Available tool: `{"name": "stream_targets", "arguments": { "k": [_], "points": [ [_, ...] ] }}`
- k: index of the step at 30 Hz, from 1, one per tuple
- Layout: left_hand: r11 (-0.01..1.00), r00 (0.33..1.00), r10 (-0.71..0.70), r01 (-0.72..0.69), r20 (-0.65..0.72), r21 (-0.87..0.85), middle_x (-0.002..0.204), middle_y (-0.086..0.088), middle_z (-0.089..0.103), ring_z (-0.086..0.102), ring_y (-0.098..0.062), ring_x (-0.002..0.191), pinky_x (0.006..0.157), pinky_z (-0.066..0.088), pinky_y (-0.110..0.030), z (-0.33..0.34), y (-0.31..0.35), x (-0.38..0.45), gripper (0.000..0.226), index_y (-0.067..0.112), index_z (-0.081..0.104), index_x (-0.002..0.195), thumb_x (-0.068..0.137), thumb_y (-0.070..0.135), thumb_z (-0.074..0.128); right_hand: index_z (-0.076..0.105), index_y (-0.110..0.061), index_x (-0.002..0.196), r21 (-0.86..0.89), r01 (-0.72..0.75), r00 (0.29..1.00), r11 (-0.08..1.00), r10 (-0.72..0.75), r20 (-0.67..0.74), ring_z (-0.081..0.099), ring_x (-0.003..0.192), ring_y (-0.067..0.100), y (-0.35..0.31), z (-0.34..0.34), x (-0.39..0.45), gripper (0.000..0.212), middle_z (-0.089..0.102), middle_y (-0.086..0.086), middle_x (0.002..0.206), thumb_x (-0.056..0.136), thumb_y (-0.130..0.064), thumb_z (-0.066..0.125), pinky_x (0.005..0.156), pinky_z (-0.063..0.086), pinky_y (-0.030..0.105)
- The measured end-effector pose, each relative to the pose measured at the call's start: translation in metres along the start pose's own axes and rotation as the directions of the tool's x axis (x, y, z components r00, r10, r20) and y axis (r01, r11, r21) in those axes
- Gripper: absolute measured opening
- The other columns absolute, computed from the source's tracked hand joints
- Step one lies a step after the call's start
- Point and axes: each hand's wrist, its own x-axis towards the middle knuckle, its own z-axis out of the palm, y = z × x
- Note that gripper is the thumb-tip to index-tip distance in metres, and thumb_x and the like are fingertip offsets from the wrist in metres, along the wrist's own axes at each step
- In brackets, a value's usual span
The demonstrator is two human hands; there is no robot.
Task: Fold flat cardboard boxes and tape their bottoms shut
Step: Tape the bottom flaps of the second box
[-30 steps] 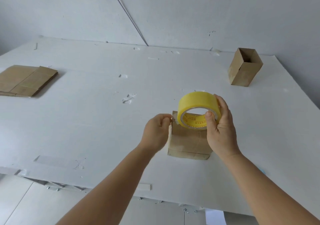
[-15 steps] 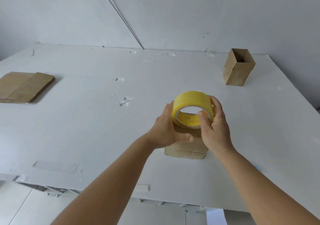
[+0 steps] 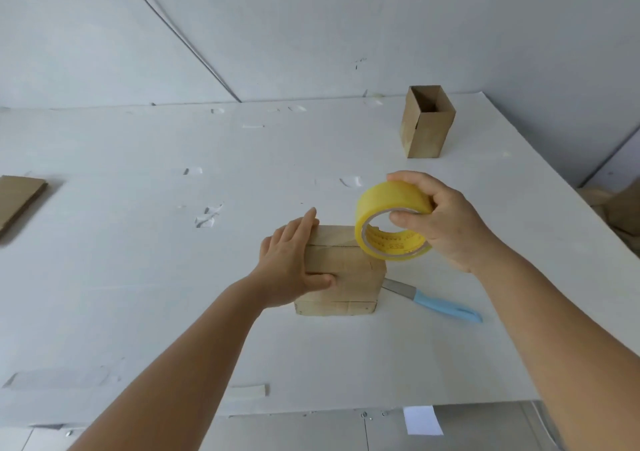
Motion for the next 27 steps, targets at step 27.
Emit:
{"name": "stream_targets", "arguments": {
  "k": [27],
  "points": [
    [0.973, 0.995, 0.005, -0.026, 0.095, 0.227, 0.150, 0.014, 0.011, 0.010, -0.014, 0.138, 0.115, 0.001, -0.036, -0.009, 0.007, -0.004, 0.108, 0.035, -0.014, 0.149, 0.074, 0.070, 0.056, 0.065, -0.050, 0.094, -0.199, -0.137, 0.987, 0.970, 0.151, 0.058, 0.058, 0.096, 0.002, 0.046, -0.021, -0.006, 0.012, 0.066, -0.018, 0.097, 0.082, -0.045, 0.063, 0.078, 0.043, 0.021]
  ]
}}
